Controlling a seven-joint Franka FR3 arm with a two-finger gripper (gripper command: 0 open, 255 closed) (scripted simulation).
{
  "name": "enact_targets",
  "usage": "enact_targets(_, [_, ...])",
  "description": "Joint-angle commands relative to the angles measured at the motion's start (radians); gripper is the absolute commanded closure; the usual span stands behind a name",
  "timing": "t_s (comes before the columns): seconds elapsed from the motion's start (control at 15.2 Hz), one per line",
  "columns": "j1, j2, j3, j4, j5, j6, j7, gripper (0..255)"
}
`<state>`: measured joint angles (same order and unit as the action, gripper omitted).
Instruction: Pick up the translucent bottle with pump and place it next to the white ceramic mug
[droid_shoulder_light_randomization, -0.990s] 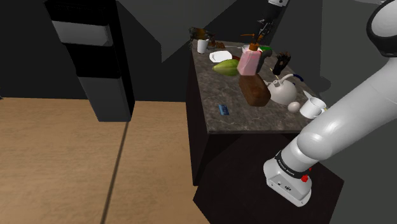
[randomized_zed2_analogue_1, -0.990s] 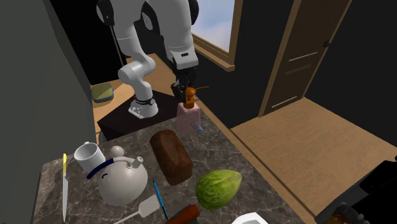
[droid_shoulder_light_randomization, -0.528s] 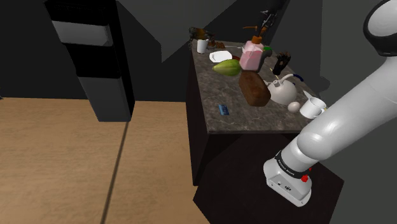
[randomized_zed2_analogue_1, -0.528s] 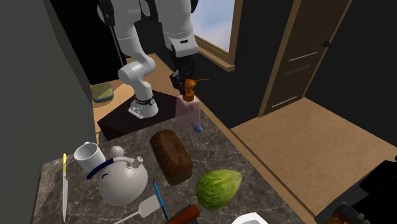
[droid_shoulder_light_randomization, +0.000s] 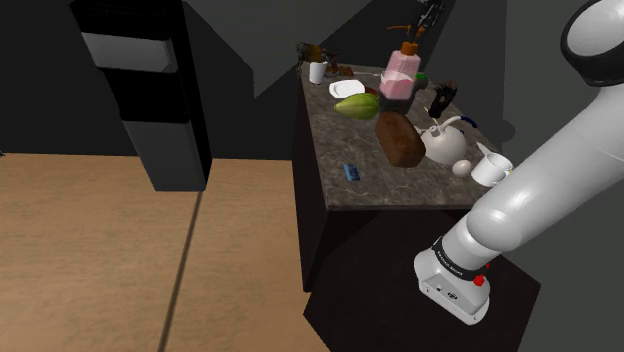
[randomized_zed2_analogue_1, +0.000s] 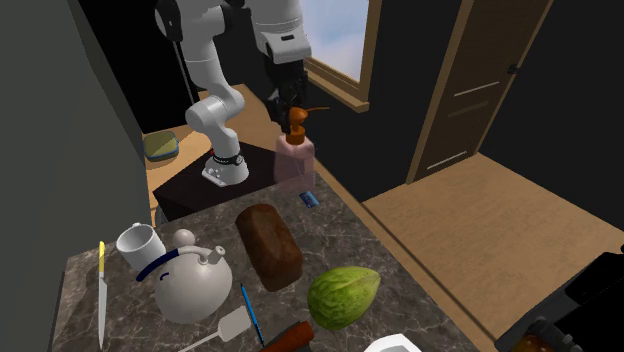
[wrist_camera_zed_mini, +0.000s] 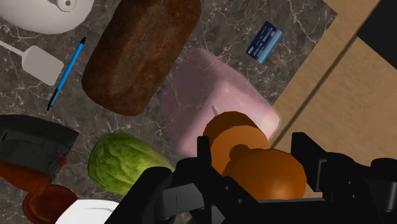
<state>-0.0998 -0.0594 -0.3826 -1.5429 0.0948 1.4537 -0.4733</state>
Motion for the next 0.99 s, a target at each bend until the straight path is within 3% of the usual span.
enact_targets(0.0, [-0.001, 0.014, -0.003, 0.045, 0.005, -0.033, -0.001, 255])
enact_targets(0.4, [-0.008, 0.055, -0.010, 0.168, 0.022, -0.118, -0.004, 255])
enact_targets(0.92, [-0.039, -0.226, -0.020, -0.109, -0.091, -0.106, -0.052, 255])
